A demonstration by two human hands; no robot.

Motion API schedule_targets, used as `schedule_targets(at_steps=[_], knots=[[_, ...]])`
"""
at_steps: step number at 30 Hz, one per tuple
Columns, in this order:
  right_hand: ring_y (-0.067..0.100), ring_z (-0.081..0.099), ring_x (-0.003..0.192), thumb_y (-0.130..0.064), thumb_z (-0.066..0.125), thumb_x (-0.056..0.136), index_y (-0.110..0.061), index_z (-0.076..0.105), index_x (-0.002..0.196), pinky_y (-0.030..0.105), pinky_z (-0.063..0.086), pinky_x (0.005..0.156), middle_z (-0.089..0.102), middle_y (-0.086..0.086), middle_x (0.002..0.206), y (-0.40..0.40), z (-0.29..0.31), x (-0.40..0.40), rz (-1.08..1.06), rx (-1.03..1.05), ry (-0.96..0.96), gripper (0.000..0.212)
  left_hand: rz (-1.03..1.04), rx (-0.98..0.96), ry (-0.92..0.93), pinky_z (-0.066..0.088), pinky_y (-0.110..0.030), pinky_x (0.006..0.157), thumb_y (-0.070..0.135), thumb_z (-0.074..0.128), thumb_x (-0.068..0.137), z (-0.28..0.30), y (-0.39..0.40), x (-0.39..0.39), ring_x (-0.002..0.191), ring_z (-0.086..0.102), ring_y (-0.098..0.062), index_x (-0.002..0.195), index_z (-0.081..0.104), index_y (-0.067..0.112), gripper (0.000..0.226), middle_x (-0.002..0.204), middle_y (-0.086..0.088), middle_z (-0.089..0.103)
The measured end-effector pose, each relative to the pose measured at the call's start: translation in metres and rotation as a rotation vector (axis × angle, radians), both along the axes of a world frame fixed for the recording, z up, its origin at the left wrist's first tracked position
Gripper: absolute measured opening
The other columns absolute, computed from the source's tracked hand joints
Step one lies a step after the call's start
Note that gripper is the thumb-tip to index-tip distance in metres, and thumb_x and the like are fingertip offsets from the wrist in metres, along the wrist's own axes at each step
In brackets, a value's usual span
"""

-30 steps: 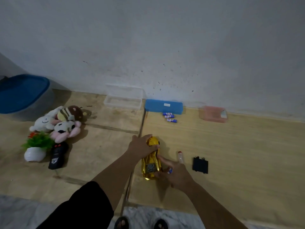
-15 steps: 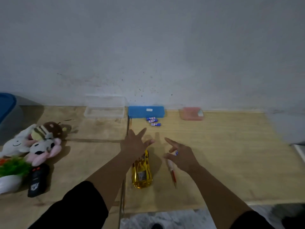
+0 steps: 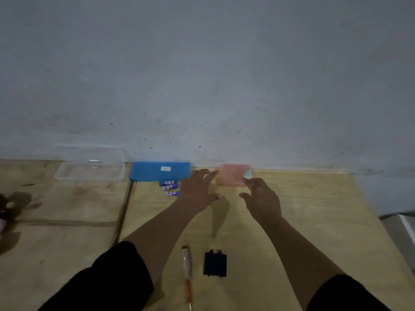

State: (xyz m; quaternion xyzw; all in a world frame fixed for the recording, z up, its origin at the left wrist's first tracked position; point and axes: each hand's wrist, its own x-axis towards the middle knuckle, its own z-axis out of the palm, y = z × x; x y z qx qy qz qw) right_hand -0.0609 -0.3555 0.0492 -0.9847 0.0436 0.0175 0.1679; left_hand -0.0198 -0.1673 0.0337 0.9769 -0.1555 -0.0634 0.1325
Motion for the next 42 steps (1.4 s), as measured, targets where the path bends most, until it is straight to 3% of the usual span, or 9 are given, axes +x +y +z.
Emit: schedule_targets(at_steps=[4,8,14,17,21,30,36,40,42], knots=[[0.027,0.061,0.107,-0.032,0.047,0.094,-0.025,0.041,0.137,0.036,0.049,0.084,0.037,-0.005,0.147,-0.020,-0.023,0.035,0.133,-0.126,0.042,0.044,0.010,0.019,0.003,0.033,-0.040,0.103,0.047,0.058,0.084,-0.023,-0.037,0.026,0.137,0.027,-0.017,0.147,0.021,0.029,0.075,0.152,0.006,0.025],[0.030,0.065,0.093,-0.021,0.040,0.096,-0.019,0.036,0.138,0.036,0.051,0.075,0.027,-0.002,0.152,-0.026,-0.045,0.059,0.266,-0.237,0.093,0.043,0.036,0.043,0.019,0.034,-0.038,0.101,0.037,0.056,0.086,-0.041,-0.058,0.043,0.136,0.028,-0.016,0.145,0.024,0.023,0.069,0.151,0.006,0.027],[0.029,0.066,0.088,-0.026,0.038,0.098,-0.019,0.032,0.141,0.035,0.051,0.070,0.024,-0.001,0.153,-0.026,-0.067,0.067,0.286,-0.273,0.102,0.043,0.078,0.011,-0.005,0.033,-0.036,0.101,0.032,0.053,0.086,-0.057,-0.066,0.055,0.130,0.036,-0.017,0.142,0.032,0.021,0.061,0.145,0.002,0.040],[0.030,0.066,0.065,-0.020,0.061,0.086,-0.011,0.050,0.130,0.032,0.050,0.052,0.046,0.011,0.140,-0.028,-0.063,0.066,0.324,-0.275,0.043,0.046,0.094,0.012,-0.023,0.034,-0.038,0.100,0.036,0.057,0.082,-0.058,-0.064,0.057,0.127,0.039,-0.018,0.142,0.032,0.025,0.066,0.140,0.002,0.045],[0.013,0.052,0.035,-0.024,0.085,0.052,-0.010,0.074,0.094,0.018,0.037,0.031,0.072,0.012,0.098,-0.031,-0.058,0.067,0.480,-0.518,-0.127,0.047,0.099,0.031,-0.071,0.036,-0.037,0.097,0.042,0.057,0.083,-0.059,-0.065,0.055,0.123,0.042,-0.018,0.142,0.033,0.025,0.066,0.136,0.001,0.049],[0.015,0.051,0.036,-0.019,0.076,0.065,0.001,0.071,0.100,0.024,0.044,0.033,0.072,0.025,0.089,-0.035,-0.063,0.075,0.713,-0.732,-0.366,0.041,0.138,0.051,-0.120,0.033,-0.034,0.095,0.038,0.054,0.088,-0.059,-0.073,0.048,0.127,0.037,-0.016,0.139,0.032,0.027,0.057,0.138,0.005,0.043],[0.016,0.051,0.036,-0.024,0.081,0.056,0.000,0.072,0.098,0.021,0.041,0.032,0.072,0.022,0.085,-0.038,-0.057,0.077,0.727,-0.749,-0.427,0.049,0.183,0.023,-0.124,0.031,-0.036,0.101,0.039,0.054,0.090,-0.064,-0.077,0.043,0.132,0.032,-0.016,0.138,0.032,0.028,0.054,0.141,0.004,0.041],[0.013,0.051,0.036,-0.027,0.079,0.056,-0.004,0.072,0.098,0.019,0.036,0.032,0.073,0.013,0.080,-0.042,-0.048,0.085,0.670,-0.762,-0.462,0.049,0.158,0.008,-0.105,0.020,-0.044,0.111,0.042,0.051,0.092,-0.069,-0.077,0.042,0.143,0.014,-0.018,0.147,0.014,0.031,0.067,0.155,0.005,0.022],[0.014,0.052,0.036,-0.025,0.078,0.057,-0.006,0.072,0.099,0.020,0.036,0.031,0.071,0.009,0.076,-0.046,-0.042,0.089,0.668,-0.717,-0.496,0.047,0.146,0.002,-0.159,0.025,-0.051,0.109,0.040,0.054,0.090,-0.065,-0.078,0.039,0.144,0.015,-0.022,0.148,0.005,0.032,0.076,0.156,0.001,0.019]])
